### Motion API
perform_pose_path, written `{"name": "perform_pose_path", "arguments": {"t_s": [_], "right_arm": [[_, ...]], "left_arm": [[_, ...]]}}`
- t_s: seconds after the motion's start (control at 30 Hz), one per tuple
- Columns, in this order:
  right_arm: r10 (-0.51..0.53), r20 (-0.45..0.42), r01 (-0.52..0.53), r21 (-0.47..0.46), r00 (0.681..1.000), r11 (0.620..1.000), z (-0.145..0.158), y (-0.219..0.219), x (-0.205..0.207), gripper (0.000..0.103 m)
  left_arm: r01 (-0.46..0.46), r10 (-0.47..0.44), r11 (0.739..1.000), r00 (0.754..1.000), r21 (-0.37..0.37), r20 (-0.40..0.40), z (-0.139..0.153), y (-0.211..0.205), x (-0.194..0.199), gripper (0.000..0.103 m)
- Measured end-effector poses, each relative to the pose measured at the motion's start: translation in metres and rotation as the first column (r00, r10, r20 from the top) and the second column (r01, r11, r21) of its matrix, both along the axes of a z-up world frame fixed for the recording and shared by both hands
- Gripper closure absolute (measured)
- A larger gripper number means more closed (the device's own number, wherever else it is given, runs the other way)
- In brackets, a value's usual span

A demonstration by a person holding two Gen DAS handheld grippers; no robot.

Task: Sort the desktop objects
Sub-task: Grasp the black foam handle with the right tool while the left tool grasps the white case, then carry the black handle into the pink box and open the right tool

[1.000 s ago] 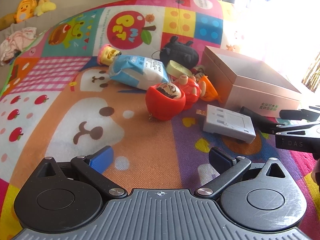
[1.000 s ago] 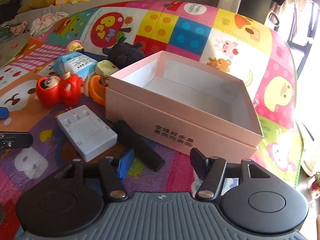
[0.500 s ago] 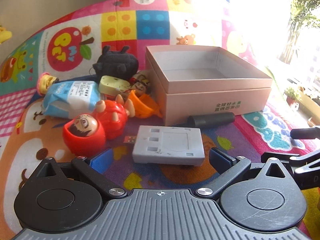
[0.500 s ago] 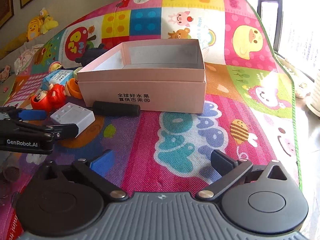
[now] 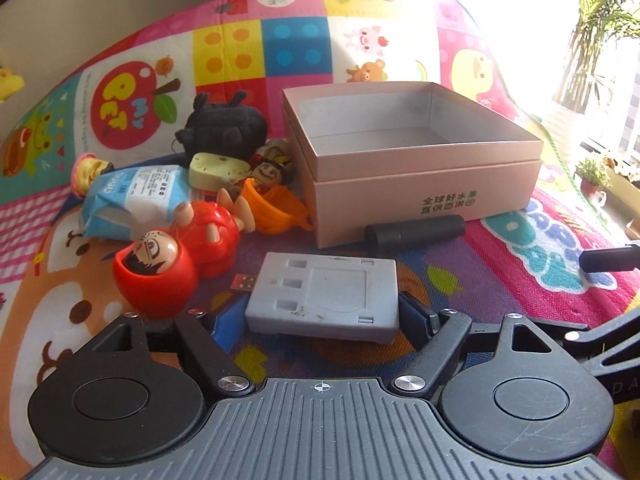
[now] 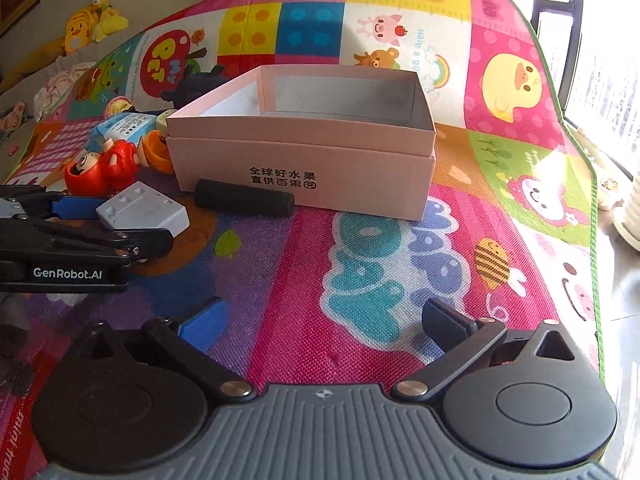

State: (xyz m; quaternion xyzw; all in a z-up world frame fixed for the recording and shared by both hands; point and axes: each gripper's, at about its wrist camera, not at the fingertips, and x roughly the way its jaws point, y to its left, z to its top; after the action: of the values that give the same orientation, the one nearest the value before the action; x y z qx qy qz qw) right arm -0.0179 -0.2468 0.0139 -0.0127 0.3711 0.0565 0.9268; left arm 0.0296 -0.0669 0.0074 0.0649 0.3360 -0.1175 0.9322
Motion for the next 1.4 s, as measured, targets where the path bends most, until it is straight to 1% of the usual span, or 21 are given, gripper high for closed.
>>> {"name": "perform_pose_path", "arguments": {"t_s": [0.07, 0.13, 0.23, 0.37, 0.47, 0.53, 0.6, 0.63, 0.7, 0.73, 0.83, 0.87, 1.0, 1.07, 1.1, 1.17, 1.23, 1.3, 1.37, 1.4], "right_arm": [[-0.004, -0.009, 0.004, -0.006, 1.0, 1.0, 0.0, 0.001, 0.001, 0.0], [-0.007, -0.012, 0.007, -0.012, 1.0, 1.0, 0.001, 0.005, 0.003, 0.0], [0.04, -0.026, -0.04, -0.005, 0.999, 0.999, 0.004, 0.015, 0.011, 0.0], [0.066, -0.03, -0.064, 0.052, 0.997, 0.997, 0.006, 0.038, 0.032, 0.0], [0.039, -0.016, -0.039, 0.032, 0.999, 0.999, 0.003, 0.056, 0.052, 0.0], [0.017, -0.013, -0.017, 0.039, 1.0, 0.999, 0.003, 0.062, 0.064, 0.0], [0.009, -0.013, -0.008, 0.042, 1.0, 0.999, 0.005, 0.065, 0.072, 0.006], [0.006, -0.008, -0.005, 0.03, 1.0, 1.0, 0.005, 0.068, 0.074, 0.013], [0.005, -0.013, -0.005, -0.001, 1.0, 1.0, 0.007, 0.072, 0.077, 0.021], [0.008, -0.012, -0.008, -0.008, 1.0, 1.0, 0.008, 0.073, 0.076, 0.027], [0.038, -0.032, -0.038, -0.008, 0.999, 0.999, 0.012, 0.071, 0.07, 0.027], [0.046, -0.031, -0.046, -0.01, 0.998, 0.999, 0.013, 0.069, 0.066, 0.027], [0.106, -0.022, -0.106, -0.037, 0.994, 0.994, 0.026, 0.055, 0.035, 0.027], [0.145, -0.027, -0.145, -0.034, 0.989, 0.989, 0.034, 0.042, 0.019, 0.027], [0.163, -0.03, -0.164, -0.034, 0.986, 0.986, 0.04, 0.036, 0.01, 0.027], [0.191, -0.02, -0.192, -0.039, 0.981, 0.981, 0.052, 0.022, -0.005, 0.027], [0.199, 0.025, -0.198, -0.051, 0.98, 0.979, 0.069, 0.008, -0.02, 0.027], [0.177, 0.093, -0.171, -0.07, 0.98, 0.983, 0.086, -0.005, -0.031, 0.027], [0.14, 0.144, -0.131, -0.07, 0.98, 0.989, 0.098, -0.017, -0.037, 0.027], [0.118, 0.164, -0.11, -0.056, 0.979, 0.992, 0.103, -0.024, -0.038, 0.027]], "left_arm": [[0.022, -0.022, 1.0, 1.0, -0.013, -0.008, 0.0, 0.008, -0.013, 0.019], [0.032, -0.032, 0.999, 0.999, -0.011, -0.005, 0.0, 0.019, -0.03, 0.019], [-0.006, 0.006, 1.0, 1.0, -0.001, 0.0, -0.002, 0.035, -0.046, 0.019], [-0.029, 0.028, 0.999, 1.0, -0.047, -0.004, -0.003, 0.047, -0.051, 0.019], [-0.022, 0.021, 0.998, 1.0, -0.061, -0.004, -0.003, 0.048, -0.05, 0.015], [-0.016, 0.015, 0.997, 1.0, -0.073, -0.005, -0.003, 0.049, -0.051, 0.015], [-0.014, 0.013, 0.997, 1.0, -0.081, -0.006, -0.003, 0.05, -0.05, 0.013], [-0.014, 0.014, 0.997, 1.0, -0.081, -0.005, -0.003, 0.05, -0.051, 0.013], [-0.015, 0.015, 0.997, 1.0, -0.077, -0.005, -0.003, 0.049, -0.051, 0.013], [-0.016, 0.015, 0.997, 1.0, -0.077, -0.004, -0.003, 0.049, -0.051, 0.013], [-0.031, 0.031, 0.997, 1.0, -0.065, -0.003, -0.002, 0.048, -0.05, 0.014], [-0.036, 0.036, 0.998, 0.999, -0.057, -0.001, -0.002, 0.047, -0.049, 0.017], [-0.029, 0.029, 1.0, 1.0, -0.008, 0.006, 0.001, 0.041, -0.049, 0.018], [-0.001, 0.001, 1.0, 1.0, 0.027, 0.008, 0.004, 0.035, -0.051, 0.018], [0.018, -0.018, 0.999, 1.0, 0.032, 0.007, 0.007, 0.033, -0.053, 0.018], [0.081, -0.081, 0.997, 0.997, 0.018, 0.012, 0.02, 0.024, -0.054, 0.018], [0.125, -0.126, 0.992, 0.99, 0.015, 0.056, 0.038, 0.013, -0.052, 0.018], [0.15, -0.153, 0.988, 0.979, 0.03, 0.134, 0.059, -0.003, -0.042, 0.018], [0.158, -0.163, 0.987, 0.966, 0.037, 0.199, 0.076, -0.022, -0.021, 0.018], [0.159, -0.162, 0.987, 0.963, 0.035, 0.214, 0.081, -0.032, -0.007, 0.018]]}}
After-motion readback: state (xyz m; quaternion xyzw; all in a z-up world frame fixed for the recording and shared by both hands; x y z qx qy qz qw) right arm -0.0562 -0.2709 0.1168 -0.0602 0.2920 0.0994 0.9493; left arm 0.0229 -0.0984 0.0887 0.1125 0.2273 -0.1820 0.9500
